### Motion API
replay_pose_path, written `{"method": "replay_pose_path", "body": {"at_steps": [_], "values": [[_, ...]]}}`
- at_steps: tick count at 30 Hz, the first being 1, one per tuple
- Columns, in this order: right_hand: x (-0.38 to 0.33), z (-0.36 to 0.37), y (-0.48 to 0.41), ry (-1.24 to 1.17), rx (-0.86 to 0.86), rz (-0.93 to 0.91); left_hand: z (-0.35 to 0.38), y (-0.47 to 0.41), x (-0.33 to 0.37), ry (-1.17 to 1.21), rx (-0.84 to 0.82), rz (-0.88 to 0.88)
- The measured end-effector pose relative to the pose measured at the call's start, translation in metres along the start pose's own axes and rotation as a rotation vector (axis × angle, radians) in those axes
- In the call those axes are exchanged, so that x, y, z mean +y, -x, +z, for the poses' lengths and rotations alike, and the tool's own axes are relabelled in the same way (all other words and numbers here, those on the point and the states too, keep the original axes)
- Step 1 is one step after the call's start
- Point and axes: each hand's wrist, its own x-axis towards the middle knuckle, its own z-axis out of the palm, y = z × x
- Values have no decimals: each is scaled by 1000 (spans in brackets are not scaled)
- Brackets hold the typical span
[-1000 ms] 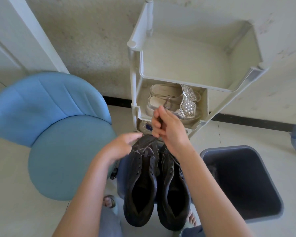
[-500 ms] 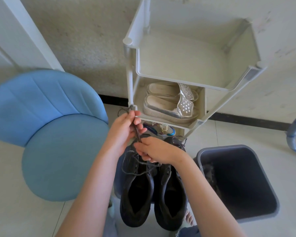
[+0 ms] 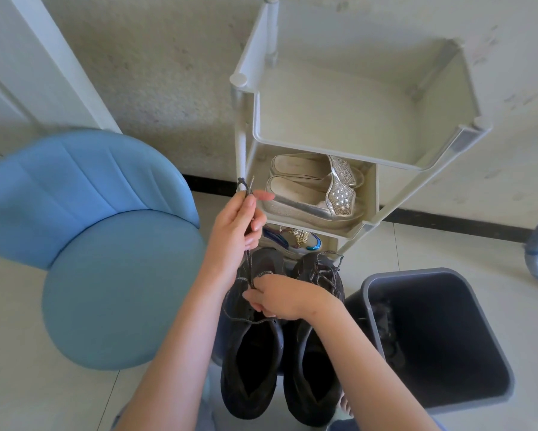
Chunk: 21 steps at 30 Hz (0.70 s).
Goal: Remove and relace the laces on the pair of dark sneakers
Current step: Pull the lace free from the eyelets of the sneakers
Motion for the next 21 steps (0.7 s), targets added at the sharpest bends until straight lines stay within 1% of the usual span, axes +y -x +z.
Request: {"method": "replay_pose_path", "body": {"at_steps": [2,4,5,6,8,10,11,12,13,15,16,17,18,21], "values": [[0,2,1,-3,-58,12,0,0,0,-7,4,-7],[1,-1,1,16,-62,13,2,1,1,-31,2,-12],[2,-4,3,6,-66,-1,3,1,1,-45,-5,-14],[3,-8,4,-55,-69,-10,4,2,1,-61,-11,-16],[10,-17,6,-133,-53,-103,5,4,2,-88,-19,-21],[16,-28,10,-179,29,-223,4,5,4,-94,-26,-33],[17,-33,11,-243,66,-281,4,5,6,-99,-28,-43],[17,-37,11,-359,101,-354,4,6,7,-107,-30,-52],[17,-42,11,-516,136,-440,4,6,8,-117,-35,-60],[15,-49,12,-946,137,-597,4,8,9,-134,-62,-87],[15,-52,13,-1135,111,-643,4,8,9,-138,-81,-107],[14,-54,13,-1239,107,-659,4,9,10,-136,-98,-126],[13,-53,13,-1259,138,-644,4,9,10,-137,-109,-141],[10,-45,9,-1169,278,-584,3,10,9,-204,-121,-158]]}}
